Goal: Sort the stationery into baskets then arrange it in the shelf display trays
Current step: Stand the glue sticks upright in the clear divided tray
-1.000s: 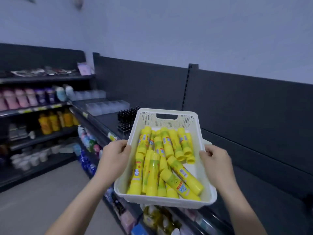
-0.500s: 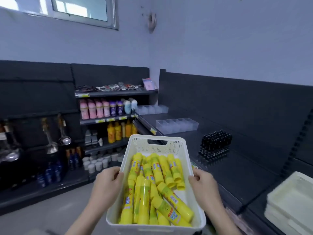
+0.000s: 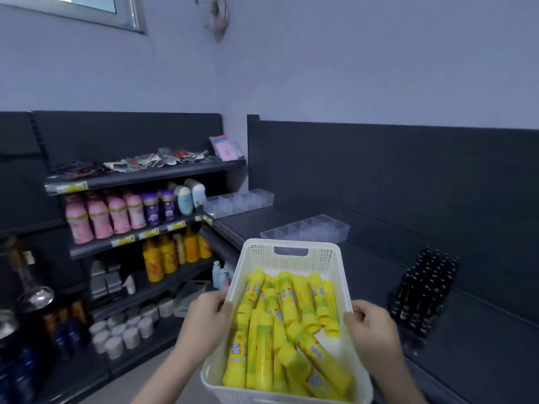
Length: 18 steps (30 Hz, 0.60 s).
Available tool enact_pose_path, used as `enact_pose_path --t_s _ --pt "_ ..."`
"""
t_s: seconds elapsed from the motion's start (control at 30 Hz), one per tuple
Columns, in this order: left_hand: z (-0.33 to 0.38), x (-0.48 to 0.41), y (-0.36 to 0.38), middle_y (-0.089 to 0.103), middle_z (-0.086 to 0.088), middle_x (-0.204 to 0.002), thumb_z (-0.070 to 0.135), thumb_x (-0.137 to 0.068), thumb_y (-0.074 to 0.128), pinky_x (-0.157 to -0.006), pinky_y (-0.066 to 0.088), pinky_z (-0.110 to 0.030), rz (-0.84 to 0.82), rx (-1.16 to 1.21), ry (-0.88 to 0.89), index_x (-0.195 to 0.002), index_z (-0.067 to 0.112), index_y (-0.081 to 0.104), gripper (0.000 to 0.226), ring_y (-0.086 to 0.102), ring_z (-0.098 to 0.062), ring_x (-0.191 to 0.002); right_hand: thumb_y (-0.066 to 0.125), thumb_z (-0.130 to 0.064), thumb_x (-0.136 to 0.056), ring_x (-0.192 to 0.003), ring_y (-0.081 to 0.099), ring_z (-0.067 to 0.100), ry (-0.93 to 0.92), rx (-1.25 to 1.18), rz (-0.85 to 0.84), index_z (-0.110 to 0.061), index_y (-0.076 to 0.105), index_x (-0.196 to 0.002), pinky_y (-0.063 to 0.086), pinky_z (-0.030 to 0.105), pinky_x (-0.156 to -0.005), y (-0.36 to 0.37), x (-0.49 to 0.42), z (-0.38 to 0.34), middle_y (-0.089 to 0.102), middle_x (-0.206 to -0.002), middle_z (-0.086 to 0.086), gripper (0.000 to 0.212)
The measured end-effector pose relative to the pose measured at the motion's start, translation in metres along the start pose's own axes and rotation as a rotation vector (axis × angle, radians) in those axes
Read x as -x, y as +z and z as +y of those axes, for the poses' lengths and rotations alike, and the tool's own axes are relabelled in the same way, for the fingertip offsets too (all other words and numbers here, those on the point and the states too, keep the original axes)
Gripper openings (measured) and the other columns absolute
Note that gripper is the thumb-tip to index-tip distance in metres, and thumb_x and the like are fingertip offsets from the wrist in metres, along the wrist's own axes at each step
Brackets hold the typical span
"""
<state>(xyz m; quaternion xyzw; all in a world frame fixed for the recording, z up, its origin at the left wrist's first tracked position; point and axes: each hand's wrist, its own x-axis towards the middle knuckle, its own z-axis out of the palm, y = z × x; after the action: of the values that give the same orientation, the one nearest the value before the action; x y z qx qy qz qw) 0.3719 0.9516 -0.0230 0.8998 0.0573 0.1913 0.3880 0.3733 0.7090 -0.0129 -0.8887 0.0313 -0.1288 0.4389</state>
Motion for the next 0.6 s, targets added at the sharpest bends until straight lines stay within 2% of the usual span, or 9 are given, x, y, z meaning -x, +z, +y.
enact_pose_path --t_s 0.1,0.17,0.2,0.27,0.33,0.4,0.43,0.5,0.6 --pt "0.005 -0.066 0.027 0.037 0.006 -0.039 -0.001 -0.083 0.05 -0.046 0.025 -0.022 -0.106 0.043 0.041 -0.049 0.013 0.042 0.038 0.033 -0.007 -0.043 0.036 -0.024 -0.061 -0.052 0.031 0.015 0.016 -0.008 0.088 -0.009 0.037 -0.053 0.023 0.033 -0.05 0.003 -0.049 -0.006 0.033 -0.052 0.001 0.017" --pt "0.009 -0.112 0.045 0.042 0.004 -0.047 0.003 -0.08 0.05 -0.051 0.027 -0.026 -0.186 0.033 0.08 -0.056 0.001 0.053 0.025 0.034 -0.009 -0.048 0.042 -0.02 -0.071 -0.053 0.033 0.016 0.023 0.025 0.149 0.001 0.047 -0.058 0.025 0.033 -0.05 0.003 -0.083 -0.005 0.037 -0.053 0.004 0.025" --pt "0.013 -0.134 0.054 0.042 -0.002 -0.053 0.009 -0.076 0.049 -0.053 0.027 -0.029 -0.198 0.019 0.103 -0.06 -0.003 0.055 0.021 0.035 -0.014 -0.053 0.046 -0.012 -0.077 -0.054 0.035 0.018 0.035 0.065 0.173 0.006 0.05 -0.063 0.026 0.034 -0.052 0.003 -0.099 -0.004 0.04 -0.055 0.006 0.024" --pt "0.024 -0.17 0.072 0.034 -0.008 -0.057 0.013 -0.068 0.047 -0.054 0.023 -0.03 -0.236 -0.019 0.151 -0.057 0.001 0.048 0.017 0.028 -0.018 -0.056 0.048 -0.001 -0.08 -0.06 0.043 0.022 0.092 0.136 0.218 0.008 0.057 -0.07 0.031 0.035 -0.056 -0.001 -0.127 0.003 0.051 -0.061 0.011 0.016" --pt "0.039 -0.2 0.093 0.025 -0.006 -0.056 0.008 -0.068 0.048 -0.054 0.017 -0.03 -0.321 -0.056 0.205 -0.051 0.009 0.032 0.023 0.021 -0.016 -0.053 0.049 -0.002 -0.081 -0.068 0.052 0.028 0.139 0.19 0.271 0.004 0.062 -0.075 0.037 0.036 -0.06 -0.004 -0.148 0.013 0.061 -0.069 0.014 0.016" --pt "0.053 -0.228 0.119 0.019 -0.003 -0.054 0.016 -0.06 0.042 -0.053 0.012 -0.033 -0.409 -0.105 0.268 -0.051 0.013 0.02 0.023 0.016 -0.016 -0.051 0.05 -0.003 -0.082 -0.071 0.056 0.032 0.181 0.239 0.331 0.003 0.065 -0.076 0.04 0.037 -0.063 -0.006 -0.166 0.024 0.063 -0.073 0.017 0.017" --pt "0.059 -0.24 0.135 0.018 -0.003 -0.054 0.017 -0.057 0.039 -0.052 0.01 -0.034 -0.445 -0.138 0.303 -0.051 0.014 0.018 0.022 0.015 -0.015 -0.05 0.05 -0.003 -0.083 -0.074 0.057 0.035 0.204 0.265 0.361 0.002 0.065 -0.076 0.04 0.037 -0.064 -0.006 -0.176 0.03 0.064 -0.075 0.018 0.018" --pt "0.064 -0.261 0.167 0.019 -0.002 -0.053 0.009 -0.066 0.043 -0.047 0.008 -0.032 -0.523 -0.19 0.336 -0.052 0.013 0.018 0.029 0.017 -0.014 -0.048 0.05 -0.003 -0.084 -0.079 0.058 0.038 0.257 0.32 0.401 0.001 0.065 -0.074 0.036 0.036 -0.063 -0.003 -0.192 0.041 0.065 -0.08 0.022 0.018" --pt "0.068 -0.285 0.214 0.022 0.0 -0.057 -0.002 -0.076 0.045 -0.045 0.018 -0.034 -0.645 -0.246 0.371 -0.054 0.012 0.02 0.036 0.03 -0.019 -0.05 0.05 -0.003 -0.083 -0.082 0.06 0.04 0.363 0.365 0.441 -0.001 0.059 -0.067 0.031 0.032 -0.062 0.003 -0.212 0.06 0.065 -0.083 0.025 0.019"
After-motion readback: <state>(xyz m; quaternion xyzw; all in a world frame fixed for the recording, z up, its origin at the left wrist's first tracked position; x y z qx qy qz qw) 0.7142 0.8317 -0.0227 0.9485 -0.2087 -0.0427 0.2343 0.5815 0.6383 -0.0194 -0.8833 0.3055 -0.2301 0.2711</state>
